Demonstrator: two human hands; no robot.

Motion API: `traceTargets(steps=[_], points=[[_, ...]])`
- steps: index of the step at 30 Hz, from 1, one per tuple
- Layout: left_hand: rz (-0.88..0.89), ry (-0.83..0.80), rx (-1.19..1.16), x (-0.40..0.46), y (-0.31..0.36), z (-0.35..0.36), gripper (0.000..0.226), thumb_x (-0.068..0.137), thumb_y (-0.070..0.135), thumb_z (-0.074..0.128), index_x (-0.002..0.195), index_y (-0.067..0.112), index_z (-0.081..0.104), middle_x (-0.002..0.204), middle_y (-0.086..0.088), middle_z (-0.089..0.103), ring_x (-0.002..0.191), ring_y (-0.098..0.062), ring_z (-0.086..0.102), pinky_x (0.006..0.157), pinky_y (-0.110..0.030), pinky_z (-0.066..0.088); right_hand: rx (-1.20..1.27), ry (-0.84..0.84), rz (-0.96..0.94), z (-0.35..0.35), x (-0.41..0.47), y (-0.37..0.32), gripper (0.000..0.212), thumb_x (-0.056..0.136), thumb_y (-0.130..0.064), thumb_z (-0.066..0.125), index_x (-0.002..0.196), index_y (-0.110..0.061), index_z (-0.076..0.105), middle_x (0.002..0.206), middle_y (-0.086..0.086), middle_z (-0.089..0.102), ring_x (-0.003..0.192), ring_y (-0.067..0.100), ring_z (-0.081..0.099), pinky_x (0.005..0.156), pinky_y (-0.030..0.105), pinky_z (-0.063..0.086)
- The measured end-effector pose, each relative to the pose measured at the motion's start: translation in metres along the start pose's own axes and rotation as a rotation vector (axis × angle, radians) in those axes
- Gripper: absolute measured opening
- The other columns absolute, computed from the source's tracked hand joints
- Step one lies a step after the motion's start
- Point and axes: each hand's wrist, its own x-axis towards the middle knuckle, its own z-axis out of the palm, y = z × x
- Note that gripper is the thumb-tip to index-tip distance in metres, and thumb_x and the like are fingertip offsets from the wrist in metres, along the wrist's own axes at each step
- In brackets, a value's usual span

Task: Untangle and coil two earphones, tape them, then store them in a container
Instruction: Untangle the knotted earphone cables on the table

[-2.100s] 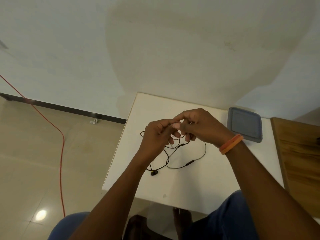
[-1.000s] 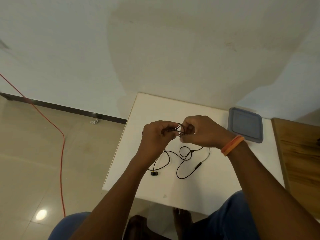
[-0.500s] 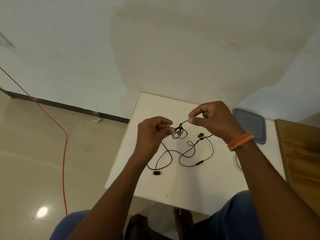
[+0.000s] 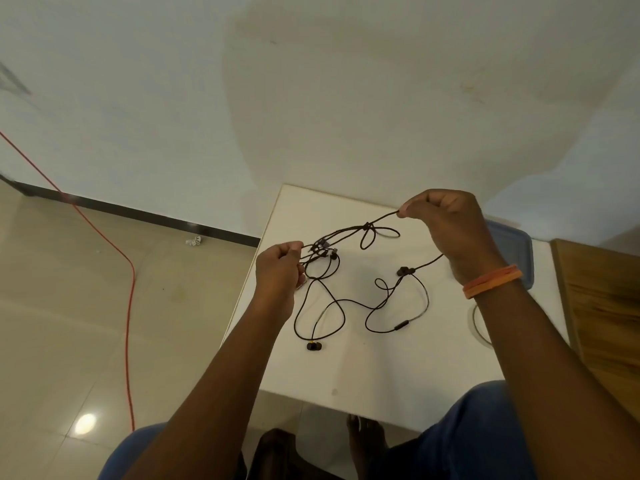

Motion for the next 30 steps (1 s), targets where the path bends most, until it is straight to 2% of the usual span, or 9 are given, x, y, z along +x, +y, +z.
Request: traceTargets(steps=[4, 7, 11, 13, 15, 17, 21, 25, 30], points=[[-0.261, -0.007, -0.261, -0.001, 0.001, 0.005, 0.015, 0.101, 0.003, 0.048, 0.102, 0.005, 0.062, 0.084, -0.006, 0.051, 0.061, -0.011, 0.047, 0.054, -0.022, 0.046, 0.117, -0.076, 0.004, 0.002, -0.002, -0.004, 0.022, 0.082, -0.005, 0.063, 0.067, -0.016, 0.073, 0.06, -0.013, 0.068, 0.056, -0.007, 0.055, 0.052, 0.003, 0.038], [-0.31, 0.016, -0.344, 0.0, 0.001, 0.006, 0.018, 0.103, 0.001, 0.042, 0.11, 0.005, 0.059, 0.088, -0.008, 0.051, 0.062, -0.01, 0.045, 0.05, -0.02, 0.047, 0.156, -0.088, 0.014, 0.001, -0.002, -0.006, 0.024, 0.083, -0.005, 0.062, 0.065, -0.017, 0.072, 0.06, -0.011, 0.067, 0.054, -0.006, 0.054, 0.051, 0.004, 0.038], [-0.05, 0.084, 0.034, -0.004, -0.003, 0.008, 0.019, 0.101, 0.013, 0.052, 0.114, 0.009, 0.065, 0.087, 0.001, 0.057, 0.065, -0.015, 0.054, 0.059, -0.026, 0.052, 0.124, -0.077, 0.021, 0.004, -0.003, -0.006, 0.023, 0.084, -0.005, 0.062, 0.067, -0.017, 0.072, 0.056, -0.014, 0.065, 0.052, -0.007, 0.054, 0.05, 0.003, 0.037], [0.104, 0.058, 0.249, -0.01, -0.003, 0.011, 0.019, 0.096, 0.013, 0.055, 0.111, 0.015, 0.066, 0.096, 0.003, 0.061, 0.09, -0.025, 0.063, 0.081, -0.038, 0.057, 0.087, -0.117, 0.022, 0.007, -0.004, -0.007, 0.022, 0.085, -0.006, 0.061, 0.07, -0.016, 0.073, 0.053, -0.017, 0.063, 0.052, -0.008, 0.054, 0.05, 0.003, 0.037], [0.295, 0.023, 0.409, -0.02, -0.002, 0.012, 0.034, 0.087, 0.004, 0.053, 0.11, 0.024, 0.066, 0.117, 0.003, 0.057, 0.111, -0.028, 0.057, 0.096, -0.044, 0.051, 0.057, -0.157, 0.016, 0.01, -0.006, -0.007, 0.021, 0.086, -0.006, 0.061, 0.072, -0.016, 0.074, 0.053, -0.018, 0.063, 0.052, -0.008, 0.054, 0.05, 0.003, 0.037], [0.501, -0.076, 0.494, -0.028, 0.002, 0.014, 0.046, 0.081, -0.002, 0.05, 0.111, 0.029, 0.066, 0.122, 0.012, 0.058, 0.112, -0.014, 0.054, 0.094, -0.029, 0.048, 0.056, -0.167, 0.01, 0.014, -0.007, -0.007, 0.02, 0.086, -0.006, 0.061, 0.074, -0.016, 0.074, 0.053, -0.019, 0.063, 0.052, -0.009, 0.055, 0.05, 0.003, 0.038], [0.506, -0.387, 0.338, -0.037, 0.011, 0.024, 0.03, 0.09, 0.004, 0.058, 0.109, 0.023, 0.071, 0.109, 0.012, 0.073, 0.103, 0.0, 0.064, 0.086, -0.019, 0.049, 0.062, -0.188, 0.011, 0.016, -0.009, -0.009, 0.016, 0.087, -0.008, 0.062, 0.079, -0.013, 0.074, 0.052, -0.021, 0.061, 0.055, -0.01, 0.056, 0.052, 0.003, 0.039], [0.675, -0.365, 0.45, -0.039, 0.003, 0.026, 0.015, 0.091, 0.02, 0.07, 0.106, 0.022, 0.072, 0.105, 0.011, 0.073, 0.102, -0.008, 0.066, 0.091, -0.03, 0.051, 0.053, -0.229, 0.031, 0.017, -0.012, -0.01, 0.016, 0.089, -0.009, 0.061, 0.083, -0.009, 0.075, 0.058, -0.019, 0.064, 0.058, -0.008, 0.056, 0.057, 0.01, 0.039], [0.654, -0.243, 0.304, -0.033, 0.005, 0.022, 0.01, 0.086, 0.017, 0.075, 0.095, 0.019, 0.078, 0.091, 0.008, 0.075, 0.084, -0.011, 0.068, 0.073, -0.018, 0.052, 0.061, -0.195, 0.05, 0.018, -0.011, -0.012, 0.015, 0.088, -0.008, 0.061, 0.082, -0.008, 0.074, 0.05, -0.02, 0.059, 0.053, -0.008, 0.054, 0.051, 0.005, 0.038]])
